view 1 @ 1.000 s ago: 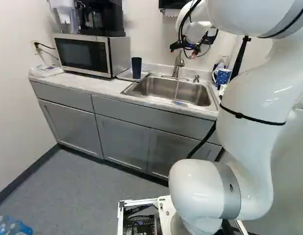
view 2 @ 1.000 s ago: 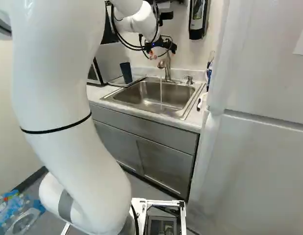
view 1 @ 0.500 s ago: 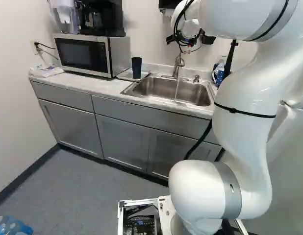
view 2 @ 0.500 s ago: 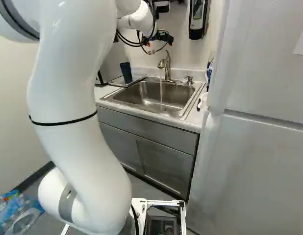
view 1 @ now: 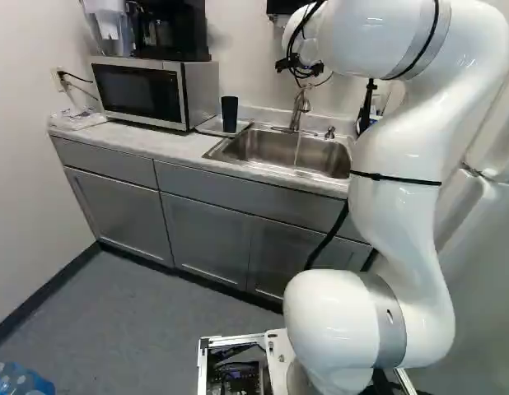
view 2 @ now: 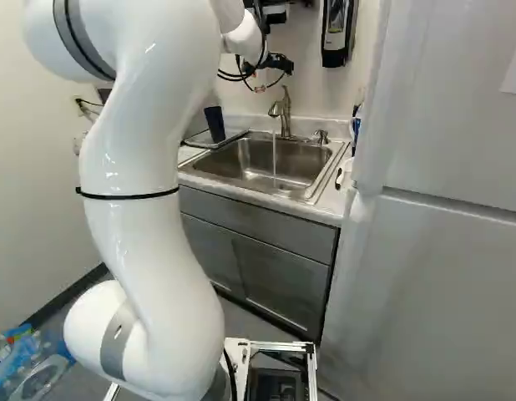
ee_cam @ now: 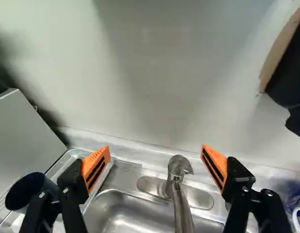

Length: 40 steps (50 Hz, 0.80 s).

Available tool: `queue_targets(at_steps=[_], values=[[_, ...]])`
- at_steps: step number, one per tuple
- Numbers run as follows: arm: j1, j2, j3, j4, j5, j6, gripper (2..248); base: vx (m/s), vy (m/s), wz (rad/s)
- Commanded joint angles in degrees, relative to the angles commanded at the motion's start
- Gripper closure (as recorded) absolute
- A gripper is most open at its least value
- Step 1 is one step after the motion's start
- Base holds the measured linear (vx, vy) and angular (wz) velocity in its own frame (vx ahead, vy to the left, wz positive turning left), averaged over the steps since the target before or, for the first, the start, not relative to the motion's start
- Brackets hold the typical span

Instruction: Rinse the cup and place it in the tray

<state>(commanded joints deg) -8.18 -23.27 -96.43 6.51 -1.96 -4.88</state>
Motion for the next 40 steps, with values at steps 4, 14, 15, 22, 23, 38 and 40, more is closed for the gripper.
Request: queue_targets(at_steps=[4,14,15,22,23,38,40], values=[[0.3,-0.8,-1.0,0.0,0.0,0.0,3,0.0,0.0,0.0],[0.5,-1.7,-1.5,0.0,0.0,0.0,3,0.0,0.0,0.0],[0.5,-1.7,-1.4,0.0,0.0,0.0,3,0.0,0.0,0.0],[0.5,-1.8,-1.3,0.0,0.0,0.0,3,0.0,0.0,0.0],[0.5,-1.8,-1.3,0.0,0.0,0.0,3,0.0,0.0,0.0],[0.4,-1.9,-1.0,0.0,0.0,0.0,3,0.0,0.0,0.0],[0.4,-2.0,-0.9,0.0,0.0,0.0,3,0.0,0.0,0.0]])
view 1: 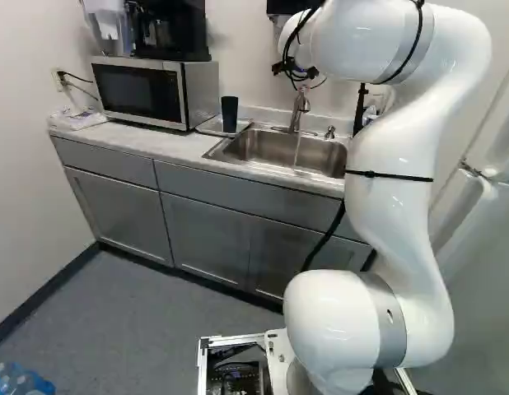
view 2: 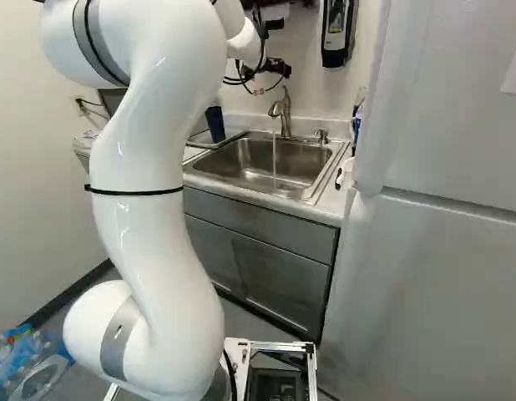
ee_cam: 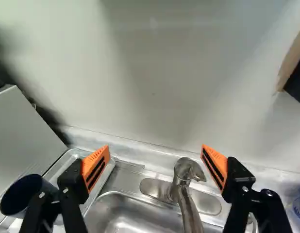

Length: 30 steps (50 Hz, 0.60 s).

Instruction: Rinse the cup and place it in the tray

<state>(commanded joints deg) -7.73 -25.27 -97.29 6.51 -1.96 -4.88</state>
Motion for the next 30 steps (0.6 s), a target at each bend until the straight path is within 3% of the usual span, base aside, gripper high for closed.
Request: queue_targets(at_steps=[30], values=[[0.1,-0.2,0.5,0.0,-0.3,0.0,3,0.0,0.0,0.0]])
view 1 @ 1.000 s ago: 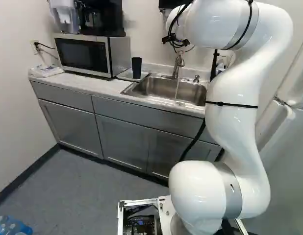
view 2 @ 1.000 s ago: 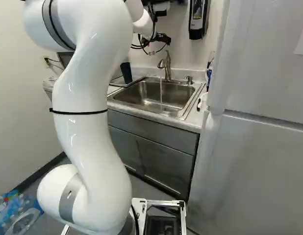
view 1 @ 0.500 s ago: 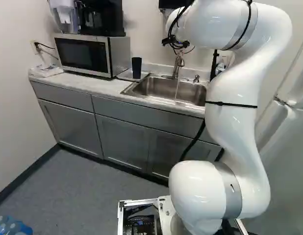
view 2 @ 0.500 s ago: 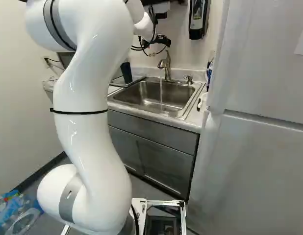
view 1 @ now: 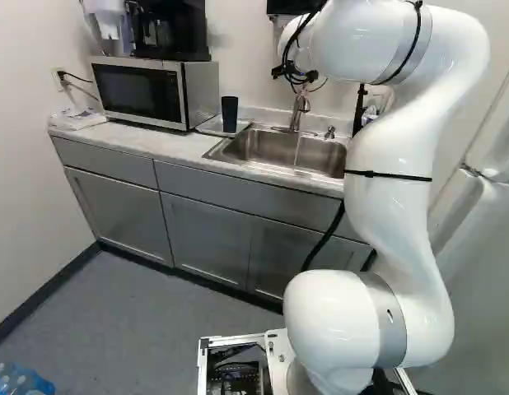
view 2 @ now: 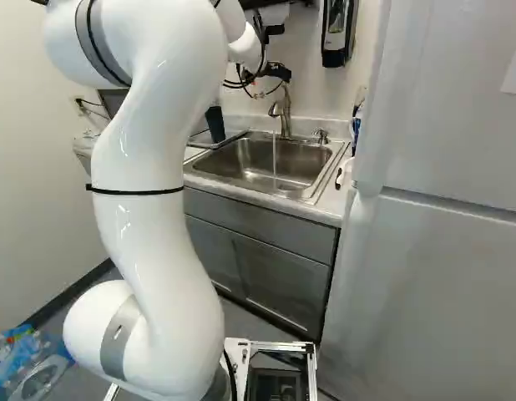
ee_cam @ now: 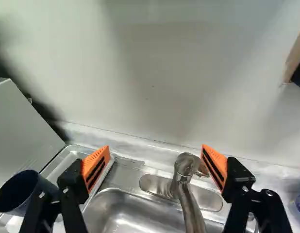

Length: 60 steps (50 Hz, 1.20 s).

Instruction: Rinse the cup and place it in the tray

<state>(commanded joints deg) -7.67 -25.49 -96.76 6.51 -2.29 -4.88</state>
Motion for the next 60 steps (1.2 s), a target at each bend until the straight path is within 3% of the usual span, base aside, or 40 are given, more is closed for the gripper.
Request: queue_targets(at_steps=[60], values=[[1.0,0.4,0.5,0.0,-4.4,0.0,3,0.0,0.0,0.0]])
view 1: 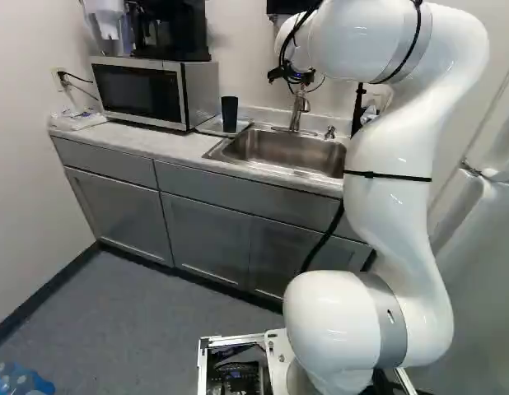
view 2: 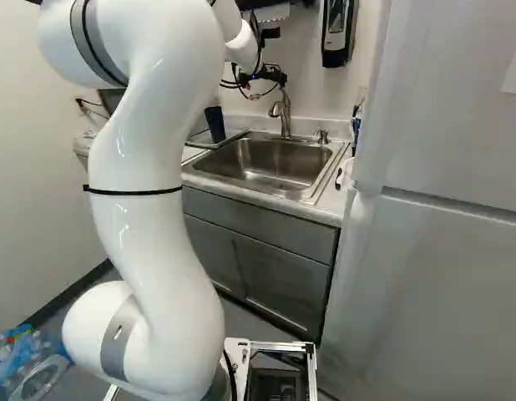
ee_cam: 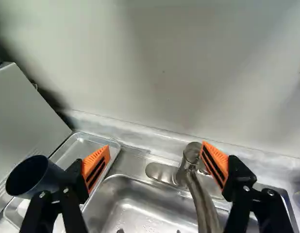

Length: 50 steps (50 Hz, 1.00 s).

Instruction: Rinse the cup and place it in the tray

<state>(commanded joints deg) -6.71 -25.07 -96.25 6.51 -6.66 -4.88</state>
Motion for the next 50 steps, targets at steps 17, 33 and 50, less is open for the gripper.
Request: queue_targets(at_steps=[17,33,50], values=[[-1.3,0.5,0.6,0.0,2.8,0.0,3,0.0,0.0,0.0],[-3.3,2.8,3.3,0.0,3.1,0.0,3,0.0,0.0,0.0],[-4.6,7.2,8.6,0.0,1.5,0.0,3,0.0,0.0,0.0]])
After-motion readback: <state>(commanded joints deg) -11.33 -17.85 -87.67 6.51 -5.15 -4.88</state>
